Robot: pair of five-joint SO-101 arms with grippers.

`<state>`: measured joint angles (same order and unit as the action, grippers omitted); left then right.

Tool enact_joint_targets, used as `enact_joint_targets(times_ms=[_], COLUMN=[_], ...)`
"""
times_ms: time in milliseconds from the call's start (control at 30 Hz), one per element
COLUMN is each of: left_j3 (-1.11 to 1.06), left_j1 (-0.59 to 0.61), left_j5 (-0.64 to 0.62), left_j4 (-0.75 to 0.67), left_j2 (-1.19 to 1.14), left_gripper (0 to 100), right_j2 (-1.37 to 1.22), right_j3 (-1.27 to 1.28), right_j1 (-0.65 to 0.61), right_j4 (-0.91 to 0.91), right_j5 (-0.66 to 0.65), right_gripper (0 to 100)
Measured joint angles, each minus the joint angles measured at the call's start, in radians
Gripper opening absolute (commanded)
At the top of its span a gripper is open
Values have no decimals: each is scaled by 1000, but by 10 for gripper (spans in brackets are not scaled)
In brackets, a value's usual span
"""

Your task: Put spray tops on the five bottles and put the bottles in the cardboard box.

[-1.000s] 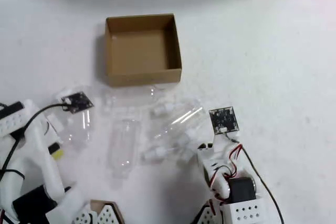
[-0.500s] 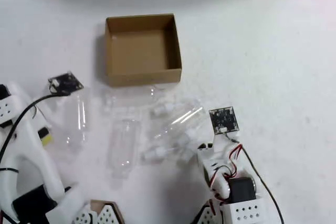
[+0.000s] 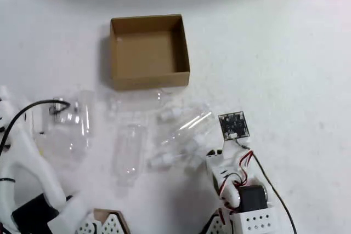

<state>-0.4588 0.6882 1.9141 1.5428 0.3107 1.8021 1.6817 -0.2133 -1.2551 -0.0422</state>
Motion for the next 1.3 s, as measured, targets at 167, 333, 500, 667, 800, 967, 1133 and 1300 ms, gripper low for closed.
enact_joint_targets(times_ms=[167, 333, 500, 667, 800, 967, 1133, 1300], left_j3=[-103, -210, -295, -393, -497, -623, -666, -681], left_j1=[15, -52, -149, -180, -175, -130, -98, -63], left_j5=[299, 324, 270, 226, 218, 210, 106, 3], left_j4=[-189, -359, -463, -574, -661, -818, -873, -868], left_j2=[0, 0, 0, 0, 0, 18, 44, 44], left_gripper=[366, 396, 395, 393, 392, 390, 299, 259], right_j2=[0, 0, 0, 0, 0, 0, 0, 0], right_j3=[0, 0, 0, 0, 0, 0, 0, 0], right_j1=[0, 0, 0, 0, 0, 0, 0, 0], right_j4=[0, 0, 0, 0, 0, 0, 0, 0], right_j5=[0, 0, 0, 0, 0, 0, 0, 0], right_gripper=[15, 15, 15, 15, 15, 15, 15, 15])
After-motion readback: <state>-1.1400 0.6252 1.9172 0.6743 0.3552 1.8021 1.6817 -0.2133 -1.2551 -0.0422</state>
